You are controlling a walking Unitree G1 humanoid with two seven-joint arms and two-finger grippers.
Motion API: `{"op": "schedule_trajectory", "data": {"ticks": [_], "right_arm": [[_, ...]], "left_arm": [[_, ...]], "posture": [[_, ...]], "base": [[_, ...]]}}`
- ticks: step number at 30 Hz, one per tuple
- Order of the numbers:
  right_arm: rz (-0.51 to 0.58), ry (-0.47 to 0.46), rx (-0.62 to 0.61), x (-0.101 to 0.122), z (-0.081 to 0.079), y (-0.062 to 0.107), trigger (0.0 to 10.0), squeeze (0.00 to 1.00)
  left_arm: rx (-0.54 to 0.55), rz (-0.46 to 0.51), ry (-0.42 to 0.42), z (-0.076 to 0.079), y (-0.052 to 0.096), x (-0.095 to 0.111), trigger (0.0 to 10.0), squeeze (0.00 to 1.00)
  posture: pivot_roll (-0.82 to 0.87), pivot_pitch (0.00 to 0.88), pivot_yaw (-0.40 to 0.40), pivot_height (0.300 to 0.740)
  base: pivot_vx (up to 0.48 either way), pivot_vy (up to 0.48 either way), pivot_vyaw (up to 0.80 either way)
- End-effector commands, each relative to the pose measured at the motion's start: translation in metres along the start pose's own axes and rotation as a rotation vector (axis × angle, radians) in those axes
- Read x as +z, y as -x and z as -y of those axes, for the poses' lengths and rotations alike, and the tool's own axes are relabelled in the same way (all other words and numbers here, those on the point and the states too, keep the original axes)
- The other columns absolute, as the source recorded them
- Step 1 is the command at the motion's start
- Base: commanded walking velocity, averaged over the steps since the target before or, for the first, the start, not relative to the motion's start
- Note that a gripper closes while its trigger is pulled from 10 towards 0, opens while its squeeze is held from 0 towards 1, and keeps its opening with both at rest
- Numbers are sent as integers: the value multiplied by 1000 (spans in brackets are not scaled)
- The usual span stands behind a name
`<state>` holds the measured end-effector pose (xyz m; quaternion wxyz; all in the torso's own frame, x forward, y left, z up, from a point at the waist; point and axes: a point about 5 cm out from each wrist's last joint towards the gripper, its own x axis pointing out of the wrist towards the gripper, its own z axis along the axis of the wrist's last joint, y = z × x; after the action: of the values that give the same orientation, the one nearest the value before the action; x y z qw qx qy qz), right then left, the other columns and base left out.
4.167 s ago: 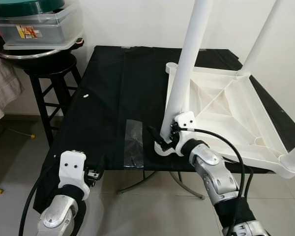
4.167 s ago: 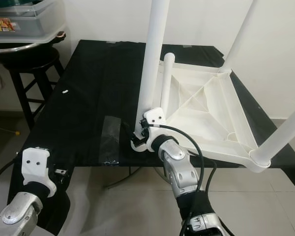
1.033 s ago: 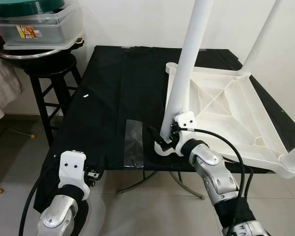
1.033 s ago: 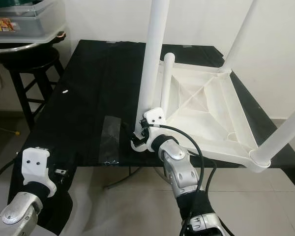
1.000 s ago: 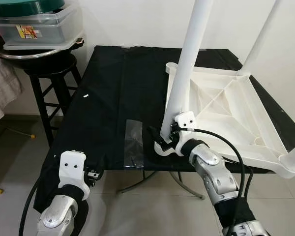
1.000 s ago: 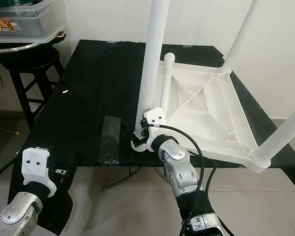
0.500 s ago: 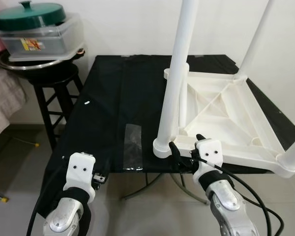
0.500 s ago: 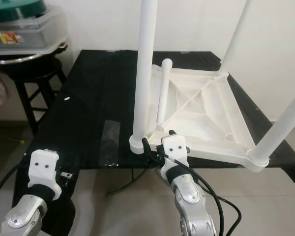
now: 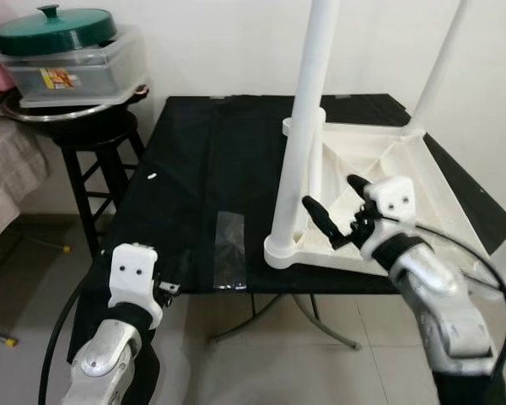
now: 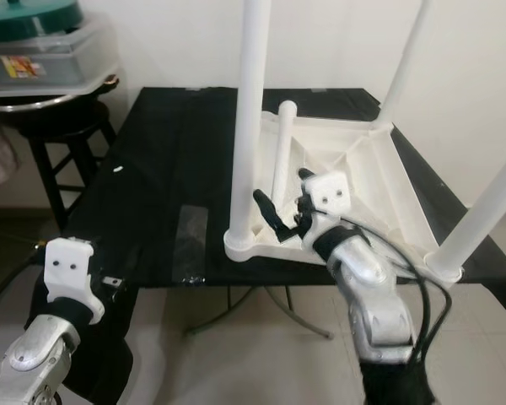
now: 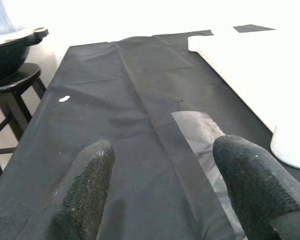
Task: Building children table
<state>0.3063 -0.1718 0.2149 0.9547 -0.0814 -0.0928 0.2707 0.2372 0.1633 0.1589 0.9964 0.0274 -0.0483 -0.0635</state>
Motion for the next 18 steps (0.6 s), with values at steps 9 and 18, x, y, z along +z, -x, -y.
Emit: {"op": "schedule_trajectory", "data": {"ticks": [9,18], "right_arm": [[30,-61,325,20,13,-11,10000,0],[-80,43,666,38,28,-25,10000,0]], "left_arm": [[-103,-15,31,7,20,0,10000,0],[-215,48,50,18,38,11,10000,0]], "posture": [[-51,129,-29,740],[-16,202,-34,740]], "base": [[0,0,0],[0,0,0]]}}
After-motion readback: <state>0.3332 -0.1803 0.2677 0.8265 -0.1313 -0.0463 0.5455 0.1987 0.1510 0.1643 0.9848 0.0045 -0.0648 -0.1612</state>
